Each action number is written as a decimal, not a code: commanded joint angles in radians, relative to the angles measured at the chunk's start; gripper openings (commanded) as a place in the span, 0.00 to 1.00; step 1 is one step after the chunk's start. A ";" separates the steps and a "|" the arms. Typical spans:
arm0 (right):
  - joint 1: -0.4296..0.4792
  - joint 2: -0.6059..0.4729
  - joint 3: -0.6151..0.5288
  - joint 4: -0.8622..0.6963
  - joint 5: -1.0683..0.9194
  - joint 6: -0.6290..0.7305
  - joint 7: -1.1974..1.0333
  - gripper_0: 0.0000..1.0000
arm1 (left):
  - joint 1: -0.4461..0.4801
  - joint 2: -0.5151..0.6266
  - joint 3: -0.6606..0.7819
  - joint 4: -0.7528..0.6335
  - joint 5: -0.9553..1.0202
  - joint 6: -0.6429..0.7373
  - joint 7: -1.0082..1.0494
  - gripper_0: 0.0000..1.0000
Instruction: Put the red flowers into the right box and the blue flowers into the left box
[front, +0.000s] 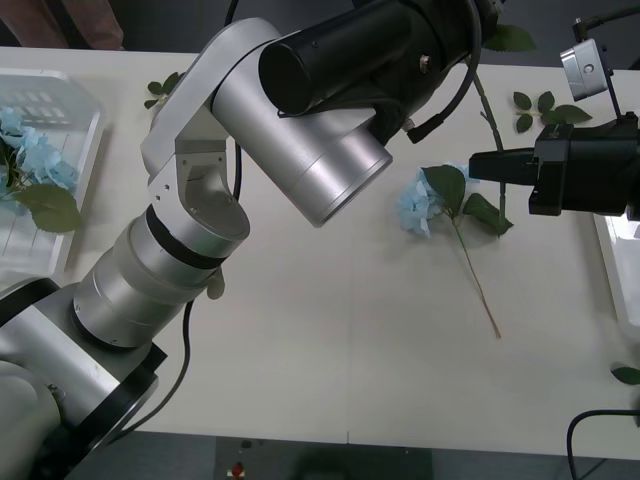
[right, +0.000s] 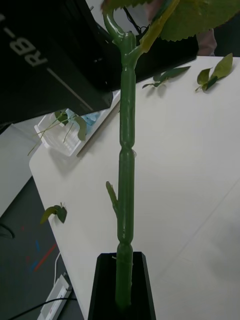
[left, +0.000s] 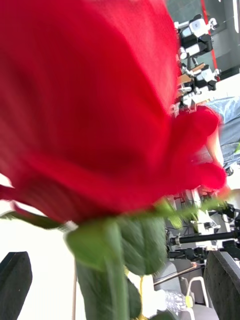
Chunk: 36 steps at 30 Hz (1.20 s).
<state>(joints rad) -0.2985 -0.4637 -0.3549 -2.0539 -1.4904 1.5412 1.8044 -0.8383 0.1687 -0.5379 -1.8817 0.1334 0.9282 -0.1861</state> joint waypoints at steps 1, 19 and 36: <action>-0.027 -0.007 -0.070 -0.037 0.004 0.056 -0.059 0.00 | -0.011 0.043 0.084 -0.080 0.114 -0.003 -0.078 1.00; -0.025 -0.194 -0.248 0.003 0.223 0.252 -0.117 0.00 | 0.248 0.224 0.417 -0.389 0.696 0.302 -0.796 1.00; -0.025 -0.391 -0.319 0.388 0.636 0.266 -0.128 0.00 | 0.576 0.503 0.598 -0.375 1.221 0.184 -1.543 1.00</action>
<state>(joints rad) -0.2989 -0.8068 -0.6646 -1.6832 -0.8975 1.8202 1.7080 -0.2912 0.6272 0.0402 -2.2476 1.2915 1.1513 -1.6370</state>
